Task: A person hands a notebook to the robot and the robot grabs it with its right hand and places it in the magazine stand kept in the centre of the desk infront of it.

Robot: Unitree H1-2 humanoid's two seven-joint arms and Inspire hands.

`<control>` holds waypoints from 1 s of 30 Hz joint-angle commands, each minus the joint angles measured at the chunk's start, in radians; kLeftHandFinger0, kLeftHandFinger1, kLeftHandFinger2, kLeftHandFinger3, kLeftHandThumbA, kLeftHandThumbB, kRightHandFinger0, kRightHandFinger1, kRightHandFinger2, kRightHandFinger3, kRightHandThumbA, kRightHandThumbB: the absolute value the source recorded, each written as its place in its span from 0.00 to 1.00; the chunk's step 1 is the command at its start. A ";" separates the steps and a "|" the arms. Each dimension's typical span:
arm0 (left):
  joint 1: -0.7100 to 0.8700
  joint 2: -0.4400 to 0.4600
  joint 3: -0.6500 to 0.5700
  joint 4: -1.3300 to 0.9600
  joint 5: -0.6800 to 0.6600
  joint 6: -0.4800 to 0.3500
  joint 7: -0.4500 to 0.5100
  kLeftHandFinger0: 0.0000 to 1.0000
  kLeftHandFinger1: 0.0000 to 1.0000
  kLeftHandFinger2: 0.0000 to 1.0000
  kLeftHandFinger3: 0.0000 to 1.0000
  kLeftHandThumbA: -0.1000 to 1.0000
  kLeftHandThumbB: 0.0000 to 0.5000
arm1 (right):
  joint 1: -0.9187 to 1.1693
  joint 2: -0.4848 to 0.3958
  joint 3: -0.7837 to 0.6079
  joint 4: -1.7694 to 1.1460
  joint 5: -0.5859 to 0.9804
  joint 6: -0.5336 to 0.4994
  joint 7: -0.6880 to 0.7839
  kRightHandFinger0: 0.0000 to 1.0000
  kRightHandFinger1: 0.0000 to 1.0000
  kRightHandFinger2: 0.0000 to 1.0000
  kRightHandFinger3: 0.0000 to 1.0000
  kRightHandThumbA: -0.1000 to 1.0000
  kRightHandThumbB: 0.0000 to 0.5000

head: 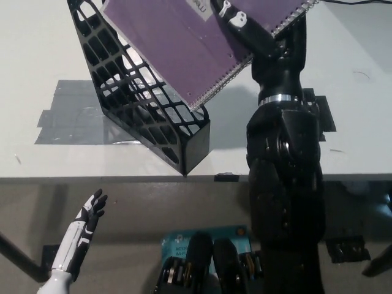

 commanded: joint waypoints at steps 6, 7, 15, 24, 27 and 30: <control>-0.016 0.020 0.000 -0.024 -0.018 -0.038 -0.019 1.00 1.00 1.00 1.00 1.00 1.00 | -0.097 0.054 0.027 0.039 -0.022 -0.153 -0.004 0.00 0.00 0.00 0.00 1.00 0.13; -0.015 0.019 0.000 -0.024 -0.017 -0.037 -0.020 1.00 1.00 1.00 1.00 1.00 1.00 | -0.098 0.056 0.027 0.043 -0.020 -0.157 -0.004 0.00 0.00 0.00 0.00 1.00 0.13; -0.018 0.017 0.006 -0.028 -0.035 -0.033 -0.031 1.00 1.00 1.00 1.00 1.00 1.00 | -0.125 0.056 0.034 0.100 -0.045 -0.193 -0.012 0.00 0.00 0.00 0.00 1.00 0.14; -0.022 0.017 0.006 -0.027 -0.030 -0.037 -0.028 1.00 1.00 1.00 1.00 1.00 1.00 | -0.158 0.056 0.055 0.188 -0.093 -0.228 -0.056 0.00 0.00 0.00 0.00 1.00 0.10; -0.029 0.014 0.006 -0.027 -0.037 -0.038 -0.028 1.00 1.00 1.00 1.00 1.00 1.00 | -0.185 0.056 0.063 0.247 -0.085 -0.251 -0.074 0.00 0.00 0.00 0.00 1.00 0.08; -0.031 0.012 0.006 -0.027 -0.039 -0.038 -0.028 1.00 1.00 1.00 1.00 1.00 1.00 | -0.203 0.056 0.069 0.303 -0.094 -0.238 -0.060 0.00 0.00 0.00 0.00 1.00 0.09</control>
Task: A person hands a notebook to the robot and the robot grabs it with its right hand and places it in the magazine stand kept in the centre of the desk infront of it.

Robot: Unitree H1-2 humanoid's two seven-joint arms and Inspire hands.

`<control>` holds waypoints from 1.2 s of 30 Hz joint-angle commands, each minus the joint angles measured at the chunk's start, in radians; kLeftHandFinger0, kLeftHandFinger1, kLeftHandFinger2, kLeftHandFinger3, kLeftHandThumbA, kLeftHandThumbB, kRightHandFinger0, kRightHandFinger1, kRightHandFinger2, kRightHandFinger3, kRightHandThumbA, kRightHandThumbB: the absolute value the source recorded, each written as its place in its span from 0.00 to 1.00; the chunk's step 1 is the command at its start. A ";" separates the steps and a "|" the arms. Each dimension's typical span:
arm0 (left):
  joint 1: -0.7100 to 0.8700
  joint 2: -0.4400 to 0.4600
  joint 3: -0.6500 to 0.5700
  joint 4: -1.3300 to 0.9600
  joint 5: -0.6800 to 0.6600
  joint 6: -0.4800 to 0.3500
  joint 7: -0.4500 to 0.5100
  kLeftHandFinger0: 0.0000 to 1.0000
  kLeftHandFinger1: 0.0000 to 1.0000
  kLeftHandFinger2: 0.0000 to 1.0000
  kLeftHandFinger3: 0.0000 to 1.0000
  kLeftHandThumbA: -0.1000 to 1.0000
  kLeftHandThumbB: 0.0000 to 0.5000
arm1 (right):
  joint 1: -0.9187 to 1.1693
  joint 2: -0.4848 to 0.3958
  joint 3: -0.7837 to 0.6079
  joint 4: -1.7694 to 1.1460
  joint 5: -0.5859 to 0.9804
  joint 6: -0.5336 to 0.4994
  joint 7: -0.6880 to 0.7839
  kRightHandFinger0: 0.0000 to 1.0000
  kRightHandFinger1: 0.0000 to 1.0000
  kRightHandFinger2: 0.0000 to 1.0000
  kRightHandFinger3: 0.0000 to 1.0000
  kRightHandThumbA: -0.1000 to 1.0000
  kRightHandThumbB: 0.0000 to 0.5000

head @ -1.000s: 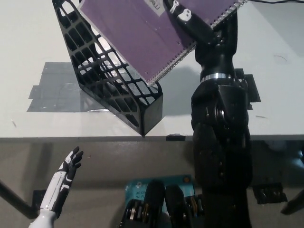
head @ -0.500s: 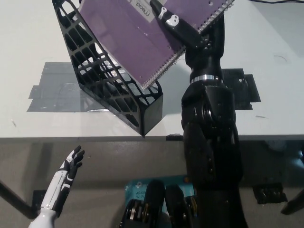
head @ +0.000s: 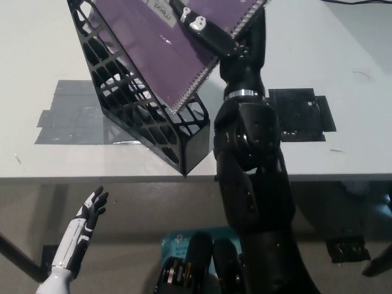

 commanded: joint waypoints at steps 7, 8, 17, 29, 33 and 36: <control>-0.028 0.014 0.006 -0.036 -0.022 -0.029 -0.011 1.00 1.00 1.00 1.00 1.00 1.00 | -0.121 -0.017 0.123 0.102 -0.092 -0.030 0.094 1.00 1.00 1.00 1.00 1.00 0.53; -0.031 0.015 0.006 -0.035 -0.024 -0.029 -0.013 1.00 1.00 1.00 1.00 1.00 1.00 | -0.119 -0.028 0.139 0.107 -0.095 -0.029 0.111 1.00 1.00 1.00 1.00 1.00 0.63; -0.033 0.022 0.008 -0.042 -0.013 -0.027 -0.010 1.00 1.00 1.00 1.00 1.00 1.00 | -0.115 -0.059 0.174 0.086 -0.094 -0.029 0.141 1.00 1.00 1.00 1.00 1.00 0.87; -0.049 0.023 0.007 -0.036 -0.026 -0.026 -0.015 1.00 1.00 1.00 1.00 1.00 1.00 | -0.126 -0.113 0.166 -0.061 -0.093 0.011 0.169 1.00 1.00 1.00 1.00 1.00 0.80; -0.055 0.024 0.008 -0.029 -0.034 -0.033 -0.018 1.00 1.00 1.00 1.00 1.00 1.00 | -0.114 -0.155 0.140 -0.238 -0.089 0.069 0.167 1.00 1.00 1.00 1.00 1.00 0.85; -0.061 0.027 0.008 -0.028 -0.020 -0.032 -0.012 1.00 1.00 1.00 1.00 1.00 1.00 | -0.093 -0.186 0.121 -0.372 -0.062 0.110 0.178 1.00 1.00 1.00 1.00 1.00 0.82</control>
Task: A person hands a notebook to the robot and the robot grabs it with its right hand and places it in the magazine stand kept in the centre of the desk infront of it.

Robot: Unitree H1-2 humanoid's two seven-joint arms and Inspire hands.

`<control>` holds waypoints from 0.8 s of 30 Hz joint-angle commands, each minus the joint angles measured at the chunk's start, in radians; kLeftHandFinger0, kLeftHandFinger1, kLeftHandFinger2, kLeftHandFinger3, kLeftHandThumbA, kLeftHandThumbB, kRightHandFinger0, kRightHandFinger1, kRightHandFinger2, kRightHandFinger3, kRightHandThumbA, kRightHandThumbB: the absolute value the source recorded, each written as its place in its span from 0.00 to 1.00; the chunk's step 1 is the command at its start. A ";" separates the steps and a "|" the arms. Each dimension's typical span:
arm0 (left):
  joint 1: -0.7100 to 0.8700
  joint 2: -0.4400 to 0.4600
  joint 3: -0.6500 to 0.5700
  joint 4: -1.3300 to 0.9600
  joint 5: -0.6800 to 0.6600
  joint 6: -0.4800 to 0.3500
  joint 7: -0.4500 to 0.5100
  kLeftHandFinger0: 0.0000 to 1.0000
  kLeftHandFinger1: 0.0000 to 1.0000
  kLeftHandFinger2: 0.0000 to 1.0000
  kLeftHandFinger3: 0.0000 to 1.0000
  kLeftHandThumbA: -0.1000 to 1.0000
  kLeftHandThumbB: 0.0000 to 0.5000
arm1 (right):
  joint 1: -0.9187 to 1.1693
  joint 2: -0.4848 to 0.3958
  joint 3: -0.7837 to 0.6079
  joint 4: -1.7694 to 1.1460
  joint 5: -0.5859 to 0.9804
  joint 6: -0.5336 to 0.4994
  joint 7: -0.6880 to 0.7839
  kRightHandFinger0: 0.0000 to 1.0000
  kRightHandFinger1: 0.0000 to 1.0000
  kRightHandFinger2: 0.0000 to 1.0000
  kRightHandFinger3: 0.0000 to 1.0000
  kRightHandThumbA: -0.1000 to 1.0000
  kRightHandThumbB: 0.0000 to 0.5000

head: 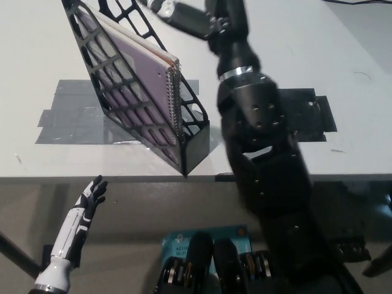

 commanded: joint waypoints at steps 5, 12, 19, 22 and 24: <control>-0.030 0.024 0.005 -0.017 0.016 -0.028 0.000 1.00 1.00 1.00 1.00 1.00 1.00 | 0.009 -0.108 -0.046 -0.447 0.022 0.135 0.065 1.00 1.00 1.00 1.00 1.00 0.76; -0.018 0.020 0.005 0.000 0.022 -0.034 0.005 1.00 1.00 1.00 1.00 1.00 1.00 | 0.248 -0.229 -0.042 -0.779 0.057 0.159 0.125 1.00 1.00 1.00 1.00 1.00 0.72; 0.032 0.004 -0.001 0.004 0.030 -0.035 0.011 1.00 1.00 1.00 1.00 1.00 1.00 | 0.590 -0.286 -0.004 -0.853 0.078 0.099 0.163 1.00 1.00 1.00 1.00 1.00 0.71; 0.051 0.001 -0.002 0.004 0.029 -0.037 0.012 1.00 1.00 1.00 1.00 1.00 1.00 | 0.720 -0.297 0.005 -0.824 0.105 0.080 0.180 1.00 1.00 1.00 1.00 1.00 0.65; 0.060 0.000 -0.002 0.006 0.026 -0.037 0.011 1.00 1.00 1.00 1.00 1.00 1.00 | 0.802 -0.307 0.014 -0.779 0.109 0.039 0.195 1.00 1.00 1.00 1.00 1.00 0.56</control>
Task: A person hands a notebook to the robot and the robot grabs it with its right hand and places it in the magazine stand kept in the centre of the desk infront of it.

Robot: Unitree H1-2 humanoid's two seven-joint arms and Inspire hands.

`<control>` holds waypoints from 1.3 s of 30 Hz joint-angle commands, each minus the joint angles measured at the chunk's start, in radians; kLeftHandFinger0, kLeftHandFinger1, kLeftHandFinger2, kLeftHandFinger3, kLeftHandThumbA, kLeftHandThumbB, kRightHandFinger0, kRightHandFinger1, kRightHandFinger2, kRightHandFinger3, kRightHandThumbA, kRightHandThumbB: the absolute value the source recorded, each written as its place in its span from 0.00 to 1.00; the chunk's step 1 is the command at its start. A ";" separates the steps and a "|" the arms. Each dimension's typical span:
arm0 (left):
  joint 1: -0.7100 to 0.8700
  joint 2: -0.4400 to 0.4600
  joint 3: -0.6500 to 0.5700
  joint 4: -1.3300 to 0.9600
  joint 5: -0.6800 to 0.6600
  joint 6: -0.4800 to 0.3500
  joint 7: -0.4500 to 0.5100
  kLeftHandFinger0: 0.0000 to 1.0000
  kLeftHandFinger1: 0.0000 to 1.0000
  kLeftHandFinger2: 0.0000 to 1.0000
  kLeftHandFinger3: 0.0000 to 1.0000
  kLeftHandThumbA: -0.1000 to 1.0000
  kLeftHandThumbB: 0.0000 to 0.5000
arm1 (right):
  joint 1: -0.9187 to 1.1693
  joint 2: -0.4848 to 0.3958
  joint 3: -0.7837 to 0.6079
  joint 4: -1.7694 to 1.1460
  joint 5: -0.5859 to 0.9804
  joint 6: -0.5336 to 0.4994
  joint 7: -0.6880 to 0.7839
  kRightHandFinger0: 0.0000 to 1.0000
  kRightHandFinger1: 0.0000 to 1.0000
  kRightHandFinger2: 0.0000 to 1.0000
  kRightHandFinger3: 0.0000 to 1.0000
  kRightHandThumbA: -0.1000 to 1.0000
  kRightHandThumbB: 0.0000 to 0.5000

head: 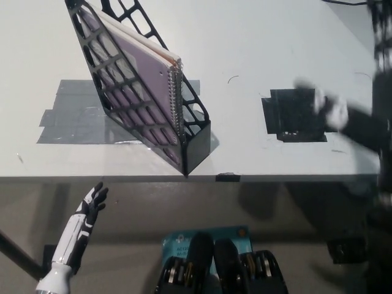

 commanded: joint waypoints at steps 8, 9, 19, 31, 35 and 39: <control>0.083 -0.004 -0.001 -0.012 0.005 -0.038 0.013 1.00 1.00 1.00 1.00 1.00 1.00 | 0.471 -0.064 0.038 0.217 0.046 -0.238 0.136 1.00 1.00 1.00 1.00 1.00 0.36; 0.106 -0.003 -0.002 -0.015 0.004 -0.038 0.012 1.00 1.00 1.00 1.00 1.00 1.00 | 0.508 -0.058 0.038 0.271 0.043 -0.252 0.138 1.00 1.00 1.00 1.00 1.00 0.44; 0.179 -0.007 -0.001 -0.034 0.000 -0.038 0.018 1.00 1.00 1.00 1.00 1.00 1.00 | 0.529 -0.068 0.073 0.513 0.004 -0.240 0.184 1.00 1.00 1.00 1.00 1.00 0.44; 0.146 -0.001 -0.003 -0.023 0.008 -0.038 0.018 1.00 1.00 1.00 1.00 1.00 1.00 | 0.496 -0.064 0.054 0.562 0.022 -0.224 0.196 1.00 1.00 1.00 1.00 1.00 0.44; 0.128 -0.002 -0.007 -0.008 0.013 -0.038 0.022 1.00 1.00 1.00 1.00 1.00 1.00 | 0.490 -0.067 0.049 0.567 0.014 -0.229 0.197 1.00 1.00 1.00 1.00 1.00 0.44; 0.114 -0.004 -0.008 0.008 0.019 -0.038 0.022 1.00 1.00 1.00 1.00 1.00 1.00 | 0.488 -0.073 0.048 0.561 0.012 -0.223 0.203 1.00 1.00 1.00 1.00 1.00 0.43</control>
